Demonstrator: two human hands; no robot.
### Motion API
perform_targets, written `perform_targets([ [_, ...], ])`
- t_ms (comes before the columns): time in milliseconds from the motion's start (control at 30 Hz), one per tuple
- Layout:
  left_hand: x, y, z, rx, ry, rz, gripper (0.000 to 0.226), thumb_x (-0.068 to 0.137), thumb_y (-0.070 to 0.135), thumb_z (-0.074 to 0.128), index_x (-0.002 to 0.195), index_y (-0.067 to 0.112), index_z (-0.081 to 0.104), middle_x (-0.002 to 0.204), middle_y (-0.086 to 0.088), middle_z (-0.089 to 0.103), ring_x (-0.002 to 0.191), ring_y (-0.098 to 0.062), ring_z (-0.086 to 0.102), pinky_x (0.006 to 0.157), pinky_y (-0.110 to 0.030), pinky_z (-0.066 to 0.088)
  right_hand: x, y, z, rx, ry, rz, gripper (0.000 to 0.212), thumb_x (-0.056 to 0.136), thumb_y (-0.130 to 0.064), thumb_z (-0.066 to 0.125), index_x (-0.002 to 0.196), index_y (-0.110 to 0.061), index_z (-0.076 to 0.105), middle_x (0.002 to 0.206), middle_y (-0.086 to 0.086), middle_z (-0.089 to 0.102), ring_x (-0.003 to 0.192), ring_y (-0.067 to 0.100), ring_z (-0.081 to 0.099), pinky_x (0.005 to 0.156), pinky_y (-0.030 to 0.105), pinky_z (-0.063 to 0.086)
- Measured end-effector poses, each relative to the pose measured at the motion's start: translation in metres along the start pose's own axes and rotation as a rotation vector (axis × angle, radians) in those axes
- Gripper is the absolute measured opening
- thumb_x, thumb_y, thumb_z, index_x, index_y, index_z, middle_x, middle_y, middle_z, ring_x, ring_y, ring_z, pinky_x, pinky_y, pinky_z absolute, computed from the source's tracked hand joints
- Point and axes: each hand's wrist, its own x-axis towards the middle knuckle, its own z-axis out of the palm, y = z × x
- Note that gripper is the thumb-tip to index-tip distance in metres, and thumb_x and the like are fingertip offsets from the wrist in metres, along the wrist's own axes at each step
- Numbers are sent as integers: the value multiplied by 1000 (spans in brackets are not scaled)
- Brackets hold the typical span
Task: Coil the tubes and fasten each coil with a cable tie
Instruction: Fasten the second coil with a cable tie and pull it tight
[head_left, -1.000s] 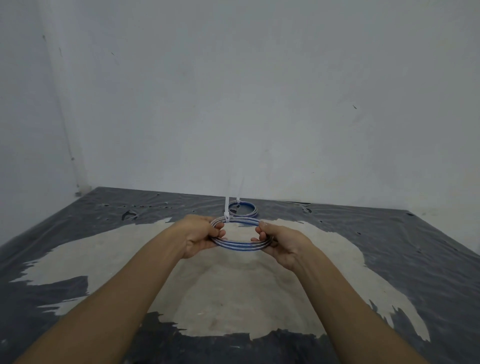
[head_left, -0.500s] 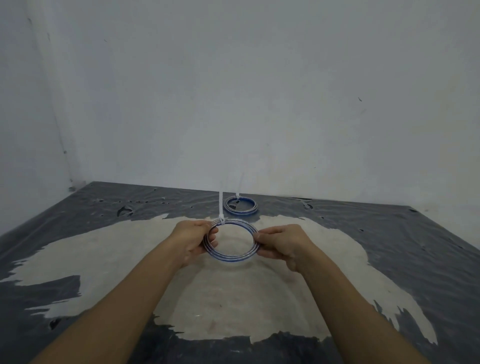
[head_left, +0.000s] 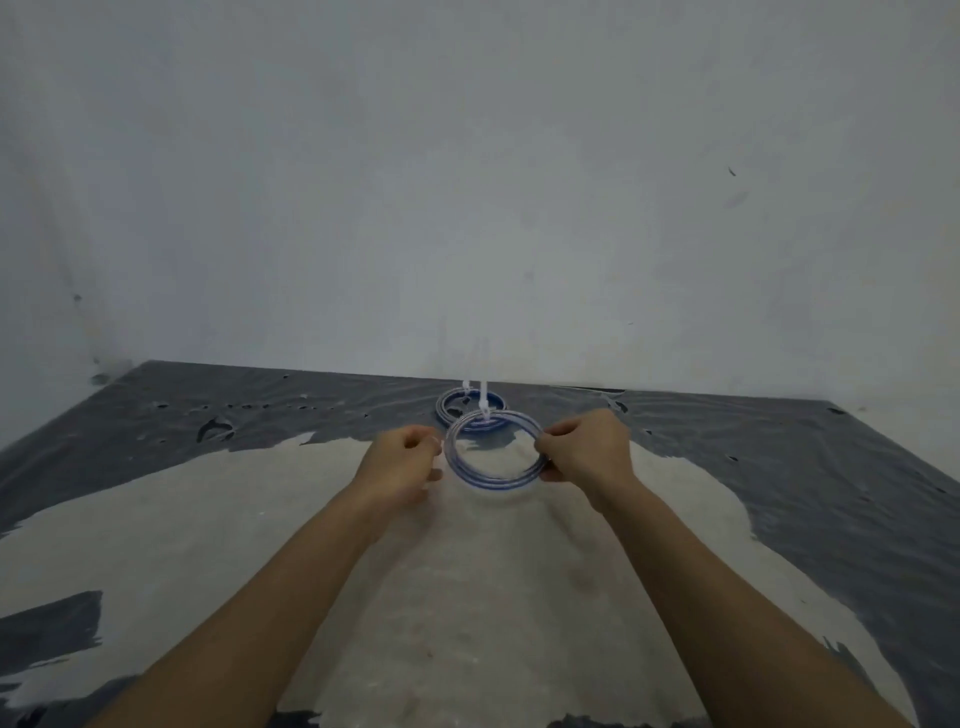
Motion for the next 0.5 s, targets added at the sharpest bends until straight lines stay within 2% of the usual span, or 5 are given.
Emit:
perform_targets([
  [100, 13, -10, 8, 271, 59, 164, 27, 100, 27, 50, 121, 21, 66, 118, 4, 64, 105, -15, 60, 92, -30, 48, 33, 8, -18, 14, 88, 60, 12, 80, -3, 77, 69, -1, 76, 65, 17, 73, 54, 27, 73, 61, 39, 64],
  [167, 25, -15, 17, 374, 71, 253, 25, 99, 24, 51, 118, 21, 67, 118, 4, 64, 101, -12, 59, 87, -25, 45, 58, 12, -27, 43, 140, 128, 12, 79, -2, 77, 68, 3, 74, 66, 18, 73, 47, 26, 70, 56, 39, 63],
  [267, 47, -22, 32, 525, 124, 339, 22, 97, 23, 53, 115, 23, 66, 120, 3, 62, 101, -13, 58, 89, -28, 46, 94, 15, -33, 93, 196, 199, 12, 77, -1, 78, 80, 9, 73, 69, 17, 71, 37, 21, 64, 39, 29, 56],
  [333, 60, -27, 41, 609, 167, 388, 25, 96, 25, 53, 119, 24, 63, 122, 2, 61, 108, -16, 55, 93, -31, 46, 117, 18, -31, 85, 220, 205, 10, 77, 0, 77, 82, 8, 73, 72, 17, 71, 35, 21, 63, 35, 27, 53],
  [500, 78, -39, 54, 775, 255, 426, 28, 95, 31, 51, 122, 27, 56, 120, 5, 59, 107, -15, 52, 90, -31, 48, 166, 42, -10, -41, 264, 188, 16, 72, -11, 81, 80, 1, 76, 74, 18, 73, 61, 34, 73, 59, 47, 63],
])
